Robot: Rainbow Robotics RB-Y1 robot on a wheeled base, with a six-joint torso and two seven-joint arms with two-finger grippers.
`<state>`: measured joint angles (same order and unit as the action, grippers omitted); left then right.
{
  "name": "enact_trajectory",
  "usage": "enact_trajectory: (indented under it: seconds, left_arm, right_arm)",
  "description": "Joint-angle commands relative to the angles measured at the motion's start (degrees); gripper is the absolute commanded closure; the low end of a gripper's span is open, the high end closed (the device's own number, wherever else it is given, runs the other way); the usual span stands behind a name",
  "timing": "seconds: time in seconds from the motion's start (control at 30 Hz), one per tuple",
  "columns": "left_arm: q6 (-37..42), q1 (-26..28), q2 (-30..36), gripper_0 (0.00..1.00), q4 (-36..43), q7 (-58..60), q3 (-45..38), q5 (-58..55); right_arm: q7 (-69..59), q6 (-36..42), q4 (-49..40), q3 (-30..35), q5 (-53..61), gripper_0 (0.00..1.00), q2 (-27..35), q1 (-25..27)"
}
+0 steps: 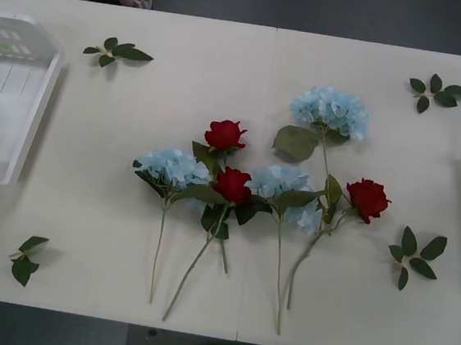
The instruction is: Put the red flowers into the right box and the blue flowers into the left box
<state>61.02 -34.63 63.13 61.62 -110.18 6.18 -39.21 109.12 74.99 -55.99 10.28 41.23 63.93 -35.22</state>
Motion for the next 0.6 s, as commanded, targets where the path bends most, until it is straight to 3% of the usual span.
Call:
enact_trajectory:
  seconds: [0.03,0.33,0.6]
  left_arm:
    - [-0.5,-0.8,0.6,0.46,0.9,-3.7,-0.7,-0.2]
    - [-0.5,-0.6,0.8,0.26,1.4,-4.3,0.5,-8.7]
    - [15.8,0.2,5.9,0.14,14.3,2.3,-3.5,-28.7]
  right_arm:
    - [1.8,-2.6,2.6,-3.4,-1.4,1.00,-0.4,-0.5]
    - [2.1,-9.9,10.1,-5.6,-5.3,1.00,-5.5,-0.4]
    - [2.1,-14.4,12.1,-5.6,-8.6,1.00,-9.9,0.0]
